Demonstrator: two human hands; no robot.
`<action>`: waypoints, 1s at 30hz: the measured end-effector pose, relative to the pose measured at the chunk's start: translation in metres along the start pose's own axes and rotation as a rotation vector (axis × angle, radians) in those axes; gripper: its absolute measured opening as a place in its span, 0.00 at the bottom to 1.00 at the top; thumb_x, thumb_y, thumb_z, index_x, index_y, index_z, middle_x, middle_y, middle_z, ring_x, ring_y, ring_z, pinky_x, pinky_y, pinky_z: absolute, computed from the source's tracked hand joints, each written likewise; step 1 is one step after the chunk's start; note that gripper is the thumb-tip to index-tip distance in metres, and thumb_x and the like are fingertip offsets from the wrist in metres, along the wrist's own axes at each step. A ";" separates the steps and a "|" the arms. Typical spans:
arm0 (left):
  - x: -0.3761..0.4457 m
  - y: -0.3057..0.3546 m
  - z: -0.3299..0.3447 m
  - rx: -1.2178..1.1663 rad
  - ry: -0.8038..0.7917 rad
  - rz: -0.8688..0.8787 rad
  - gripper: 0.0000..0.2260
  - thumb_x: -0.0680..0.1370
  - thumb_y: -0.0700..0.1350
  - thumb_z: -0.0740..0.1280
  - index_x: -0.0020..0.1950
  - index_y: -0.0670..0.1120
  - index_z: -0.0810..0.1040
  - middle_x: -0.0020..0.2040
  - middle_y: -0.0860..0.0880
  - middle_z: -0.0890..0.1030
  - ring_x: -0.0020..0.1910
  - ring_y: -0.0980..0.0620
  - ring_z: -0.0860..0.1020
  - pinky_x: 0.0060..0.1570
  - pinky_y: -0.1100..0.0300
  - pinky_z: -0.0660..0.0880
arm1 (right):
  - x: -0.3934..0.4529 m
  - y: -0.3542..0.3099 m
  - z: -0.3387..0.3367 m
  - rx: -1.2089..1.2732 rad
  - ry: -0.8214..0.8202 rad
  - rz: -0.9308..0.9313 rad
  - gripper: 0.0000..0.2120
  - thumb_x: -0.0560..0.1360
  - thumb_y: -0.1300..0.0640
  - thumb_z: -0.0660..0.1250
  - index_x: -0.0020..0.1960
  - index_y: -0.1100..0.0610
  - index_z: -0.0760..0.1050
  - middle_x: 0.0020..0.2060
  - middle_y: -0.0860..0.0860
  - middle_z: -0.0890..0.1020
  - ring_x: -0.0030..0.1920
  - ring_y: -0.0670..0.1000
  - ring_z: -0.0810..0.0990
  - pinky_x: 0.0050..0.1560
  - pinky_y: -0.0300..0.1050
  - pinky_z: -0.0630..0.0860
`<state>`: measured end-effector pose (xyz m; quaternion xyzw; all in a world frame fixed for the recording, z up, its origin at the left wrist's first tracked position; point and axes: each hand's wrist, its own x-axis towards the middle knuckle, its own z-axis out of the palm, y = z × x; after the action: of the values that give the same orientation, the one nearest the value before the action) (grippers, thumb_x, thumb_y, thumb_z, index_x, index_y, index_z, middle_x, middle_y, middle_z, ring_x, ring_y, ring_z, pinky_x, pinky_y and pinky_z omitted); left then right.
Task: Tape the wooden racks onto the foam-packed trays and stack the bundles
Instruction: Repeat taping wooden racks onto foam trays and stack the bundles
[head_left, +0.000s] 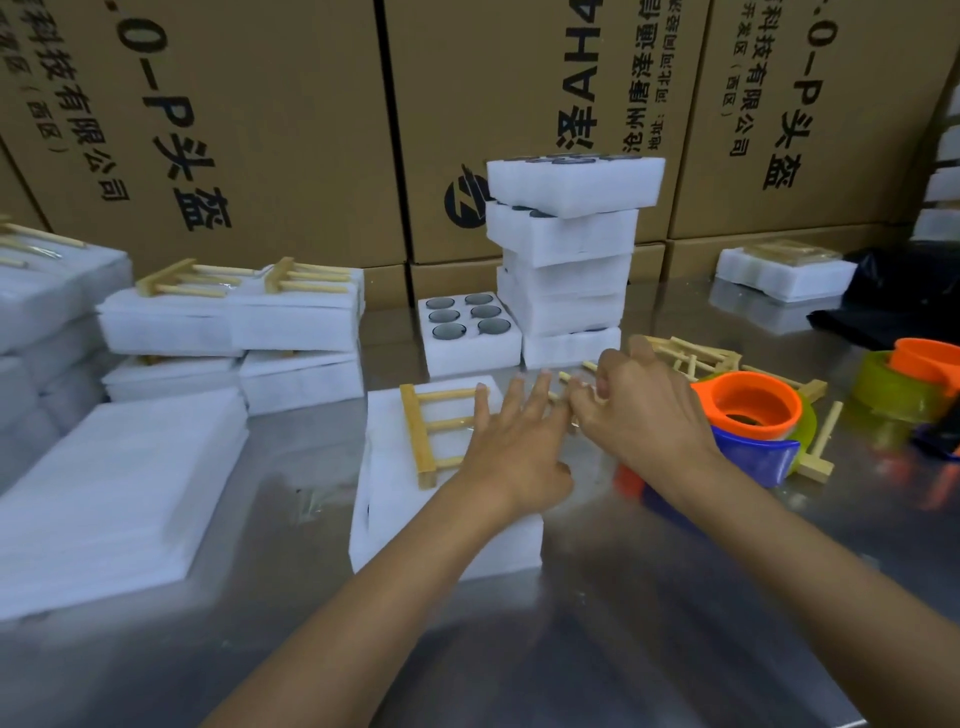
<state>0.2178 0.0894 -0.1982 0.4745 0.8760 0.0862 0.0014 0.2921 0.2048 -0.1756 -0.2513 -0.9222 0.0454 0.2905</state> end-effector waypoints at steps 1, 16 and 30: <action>-0.002 -0.002 0.000 0.007 0.011 -0.044 0.41 0.77 0.43 0.60 0.81 0.51 0.36 0.81 0.49 0.36 0.79 0.45 0.35 0.74 0.39 0.32 | 0.001 0.001 -0.001 -0.028 -0.006 -0.003 0.10 0.77 0.51 0.64 0.47 0.59 0.71 0.50 0.55 0.69 0.39 0.54 0.69 0.36 0.46 0.66; -0.034 -0.049 -0.041 -0.771 0.443 -0.138 0.21 0.80 0.40 0.62 0.72 0.55 0.71 0.67 0.59 0.73 0.58 0.55 0.77 0.53 0.65 0.72 | -0.029 -0.006 0.046 -0.237 -0.138 -0.040 0.25 0.75 0.37 0.64 0.63 0.54 0.70 0.59 0.54 0.68 0.58 0.55 0.72 0.46 0.47 0.75; -0.070 -0.163 0.037 -0.188 0.234 -0.375 0.08 0.81 0.42 0.64 0.56 0.41 0.80 0.57 0.44 0.79 0.62 0.40 0.74 0.64 0.49 0.68 | -0.042 -0.037 0.066 -0.163 -0.174 0.008 0.09 0.79 0.54 0.61 0.57 0.54 0.67 0.60 0.54 0.67 0.59 0.55 0.69 0.52 0.46 0.68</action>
<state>0.1238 -0.0502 -0.2651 0.2882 0.9311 0.2201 -0.0399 0.2685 0.1563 -0.2430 -0.2728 -0.9436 -0.0071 0.1876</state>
